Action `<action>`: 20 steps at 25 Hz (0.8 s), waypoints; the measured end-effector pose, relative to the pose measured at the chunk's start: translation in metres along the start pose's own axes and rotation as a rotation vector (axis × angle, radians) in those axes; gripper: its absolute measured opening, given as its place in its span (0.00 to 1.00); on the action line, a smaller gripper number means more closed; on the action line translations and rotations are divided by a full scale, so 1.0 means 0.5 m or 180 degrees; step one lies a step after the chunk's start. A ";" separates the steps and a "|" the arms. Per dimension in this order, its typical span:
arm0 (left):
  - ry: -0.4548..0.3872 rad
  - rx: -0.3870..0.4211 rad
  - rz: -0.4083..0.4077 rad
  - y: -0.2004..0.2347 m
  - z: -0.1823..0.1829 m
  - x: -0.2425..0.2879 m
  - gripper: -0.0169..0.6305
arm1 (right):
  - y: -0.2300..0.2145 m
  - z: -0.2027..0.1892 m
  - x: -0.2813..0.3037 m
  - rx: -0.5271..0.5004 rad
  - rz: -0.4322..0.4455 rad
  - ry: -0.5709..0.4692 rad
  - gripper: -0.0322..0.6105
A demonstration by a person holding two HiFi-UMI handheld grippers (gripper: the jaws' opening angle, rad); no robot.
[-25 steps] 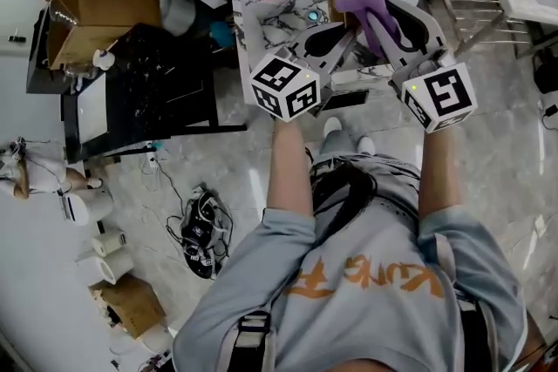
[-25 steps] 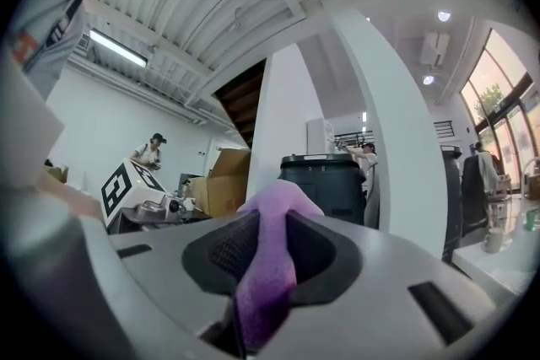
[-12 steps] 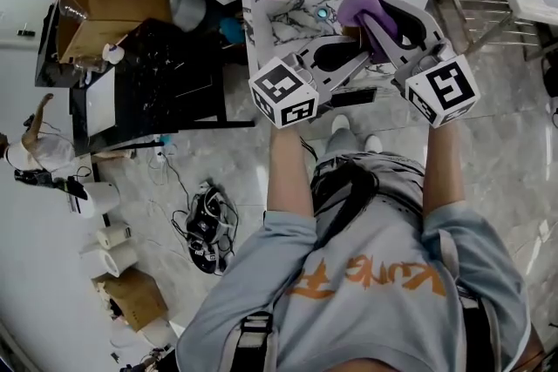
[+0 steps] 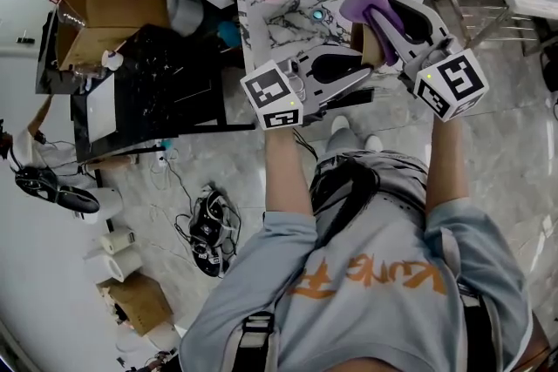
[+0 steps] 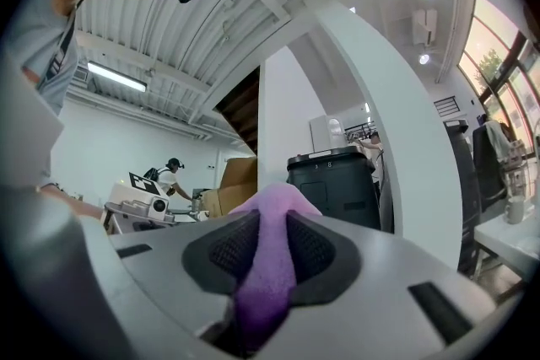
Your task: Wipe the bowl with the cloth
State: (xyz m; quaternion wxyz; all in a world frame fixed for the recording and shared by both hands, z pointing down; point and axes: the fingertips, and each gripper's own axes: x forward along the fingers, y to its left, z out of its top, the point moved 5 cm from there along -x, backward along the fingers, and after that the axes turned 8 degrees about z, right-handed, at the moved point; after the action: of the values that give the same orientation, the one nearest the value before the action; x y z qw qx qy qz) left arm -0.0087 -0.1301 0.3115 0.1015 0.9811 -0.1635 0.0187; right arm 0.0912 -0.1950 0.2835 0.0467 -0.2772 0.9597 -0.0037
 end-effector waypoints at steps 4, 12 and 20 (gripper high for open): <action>0.0030 -0.0008 -0.0227 -0.014 -0.001 0.000 0.10 | -0.008 -0.004 -0.015 0.0126 0.0154 -0.0045 0.21; -0.0105 -0.0083 -0.0531 -0.025 0.012 -0.010 0.10 | -0.032 -0.017 -0.028 0.0364 0.0245 -0.0118 0.21; -0.0602 -0.0202 -0.0738 -0.026 0.041 -0.025 0.10 | -0.057 -0.034 -0.039 0.0621 0.0230 -0.0256 0.21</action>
State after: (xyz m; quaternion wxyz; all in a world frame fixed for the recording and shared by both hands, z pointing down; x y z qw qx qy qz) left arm -0.0162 -0.1182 0.2880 0.1181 0.9871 -0.0584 -0.0909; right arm 0.1210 -0.2089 0.3032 0.1121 -0.2366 0.9614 -0.0844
